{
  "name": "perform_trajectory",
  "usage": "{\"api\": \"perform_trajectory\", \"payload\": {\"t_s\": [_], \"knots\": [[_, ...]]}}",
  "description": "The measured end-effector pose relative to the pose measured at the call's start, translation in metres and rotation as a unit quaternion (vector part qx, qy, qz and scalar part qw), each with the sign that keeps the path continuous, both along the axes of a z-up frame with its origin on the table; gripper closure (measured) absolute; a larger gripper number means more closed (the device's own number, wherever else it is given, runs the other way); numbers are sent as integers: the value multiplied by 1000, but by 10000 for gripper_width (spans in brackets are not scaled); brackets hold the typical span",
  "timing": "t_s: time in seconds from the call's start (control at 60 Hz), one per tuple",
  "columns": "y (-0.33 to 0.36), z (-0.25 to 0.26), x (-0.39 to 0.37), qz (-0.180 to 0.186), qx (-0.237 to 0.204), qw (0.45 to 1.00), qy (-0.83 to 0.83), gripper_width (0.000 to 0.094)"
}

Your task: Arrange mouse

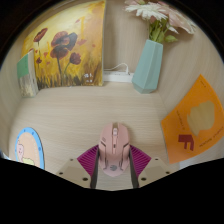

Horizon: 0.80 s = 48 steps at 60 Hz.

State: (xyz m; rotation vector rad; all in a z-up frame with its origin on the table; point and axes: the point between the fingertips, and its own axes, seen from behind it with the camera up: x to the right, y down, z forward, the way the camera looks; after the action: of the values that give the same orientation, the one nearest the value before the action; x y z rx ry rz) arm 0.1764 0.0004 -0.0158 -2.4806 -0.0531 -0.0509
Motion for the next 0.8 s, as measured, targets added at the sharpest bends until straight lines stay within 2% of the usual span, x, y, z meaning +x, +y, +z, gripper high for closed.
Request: {"api": "perform_trajectory", "payload": {"t_s": [0.05,0.133,0.183,0.417,0.533,0.65,0.8], "knots": [[1,2,0,3,1,1000,-14,497],[3,9,-8,-13,-11,1000,-6,557],[8,29,-15,-21,-2,1000,-3,553],[46,197,-107,-14,124,992,31,556],[38,239,-181,13,154,987,49,555],[15,222,-249,43,144,987,56,556],[-27,131,-293,50,69,995,58,558]]}}
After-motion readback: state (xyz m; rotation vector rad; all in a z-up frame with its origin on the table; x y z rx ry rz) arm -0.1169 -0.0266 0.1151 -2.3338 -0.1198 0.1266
